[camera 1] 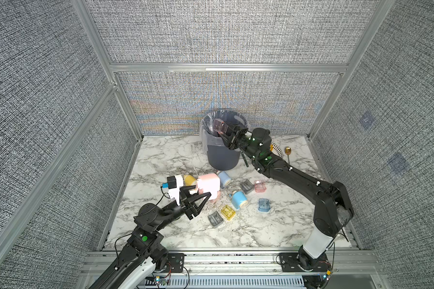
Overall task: Take out the pencil sharpener tray and clean the shavings
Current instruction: Pour the shavings into the trash bin.
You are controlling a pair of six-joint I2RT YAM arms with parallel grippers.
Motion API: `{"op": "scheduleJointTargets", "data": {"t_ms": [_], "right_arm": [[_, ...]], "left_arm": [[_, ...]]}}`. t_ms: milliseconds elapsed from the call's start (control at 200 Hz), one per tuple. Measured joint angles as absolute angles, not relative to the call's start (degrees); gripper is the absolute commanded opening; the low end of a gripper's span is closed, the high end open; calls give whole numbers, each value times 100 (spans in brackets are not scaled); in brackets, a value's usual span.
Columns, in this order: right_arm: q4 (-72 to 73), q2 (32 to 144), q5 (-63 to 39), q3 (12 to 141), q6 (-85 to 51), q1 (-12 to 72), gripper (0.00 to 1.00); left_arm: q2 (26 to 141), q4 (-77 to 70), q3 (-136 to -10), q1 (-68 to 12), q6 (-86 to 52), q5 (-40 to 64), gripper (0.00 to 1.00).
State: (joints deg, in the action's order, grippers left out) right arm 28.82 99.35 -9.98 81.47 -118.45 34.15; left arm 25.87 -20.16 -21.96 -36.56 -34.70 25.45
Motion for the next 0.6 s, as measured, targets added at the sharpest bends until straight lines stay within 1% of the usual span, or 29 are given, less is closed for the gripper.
{"op": "scheduleJointTargets", "data": {"t_ms": [380,596], "right_arm": [[3013,9706,-1059,7684,-11697,3400,37],[3024,9738,-1262,7887,-11179,3282,37]], "left_arm": [[2613,-2047,-2213,-3656,-3428,2506,0],[2543,-1994,-2228,-3656,-3382,2438,0]]}}
